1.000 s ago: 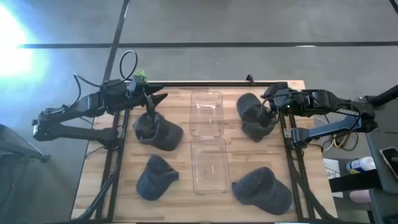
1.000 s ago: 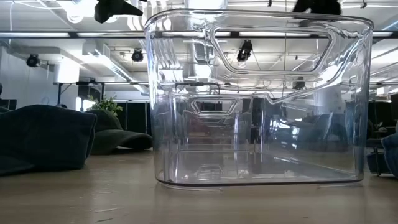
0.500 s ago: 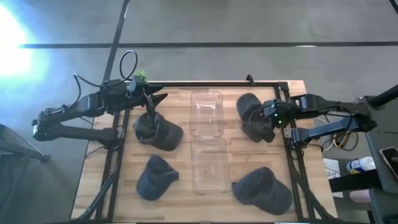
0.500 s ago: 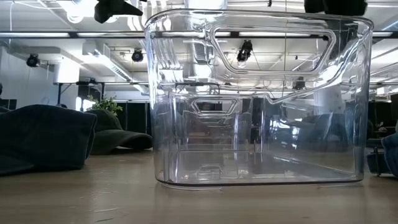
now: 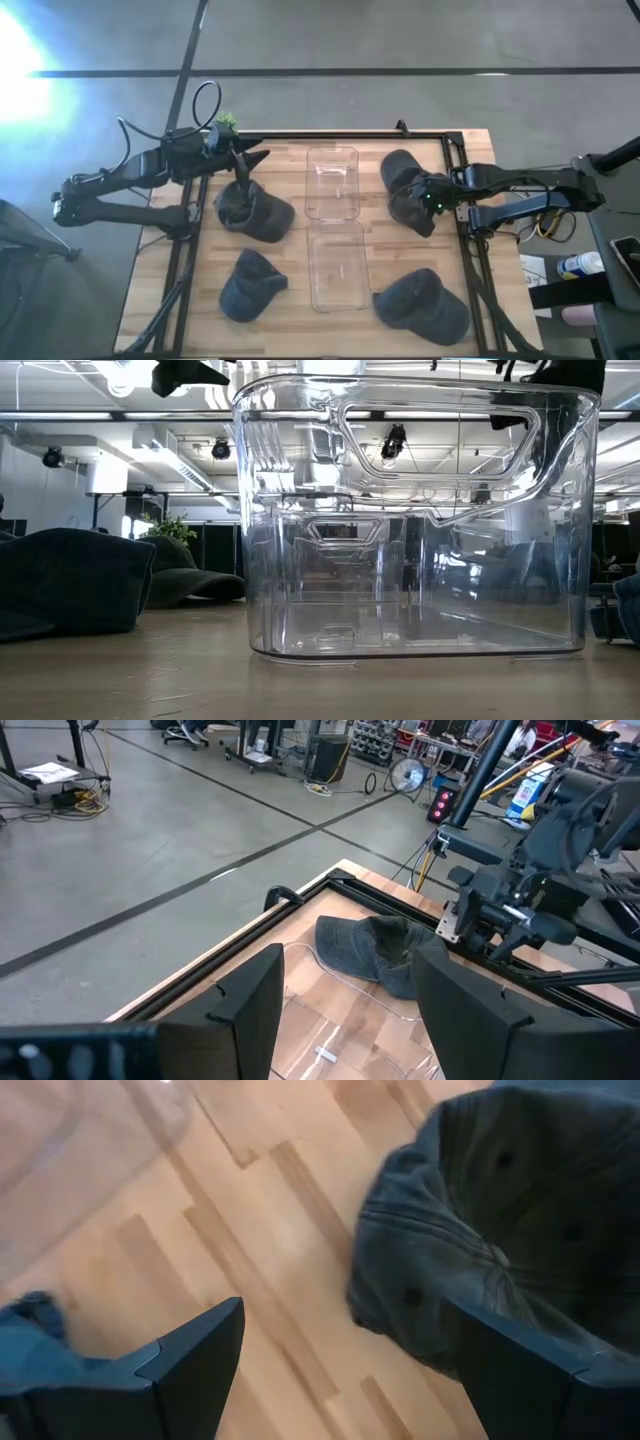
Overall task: Pick & Place hat
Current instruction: Put the right gray cap into the top transparent bin
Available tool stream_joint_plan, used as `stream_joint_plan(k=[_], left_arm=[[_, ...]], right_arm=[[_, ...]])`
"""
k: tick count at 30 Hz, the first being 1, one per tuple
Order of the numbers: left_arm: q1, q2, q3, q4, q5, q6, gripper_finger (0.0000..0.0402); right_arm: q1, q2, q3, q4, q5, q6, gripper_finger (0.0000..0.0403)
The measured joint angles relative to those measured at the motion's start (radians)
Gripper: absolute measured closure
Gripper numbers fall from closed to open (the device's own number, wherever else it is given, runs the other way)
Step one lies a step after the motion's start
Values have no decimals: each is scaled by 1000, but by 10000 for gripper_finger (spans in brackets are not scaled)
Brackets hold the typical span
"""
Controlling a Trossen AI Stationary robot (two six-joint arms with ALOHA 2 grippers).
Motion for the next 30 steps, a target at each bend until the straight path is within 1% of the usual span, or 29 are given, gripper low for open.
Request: stream_joint_plan(k=[3,7,13,19,21,25,30], left_arm=[[0,0,0,0,0,3,188],[0,0,0,1,0,3,188],[1,0,0,-2,0,6,188],[1,0,0,-2,0,15,188],[1,0,0,-2,0,16,188],[1,-1,0,-2,0,23,188],[1,-1,0,-2,0,27,188]], right_arm=[[0,17,-33,37,3,-36,75],[-22,40,-79,141,-8,-55,75],[-122,120,-88,165,-11,-111,75],[-229,217,-88,170,-13,-207,75],[-257,251,-88,173,-47,-231,75],[-276,306,-94,186,-64,-269,75],[-279,360,-110,267,-79,-276,75]])
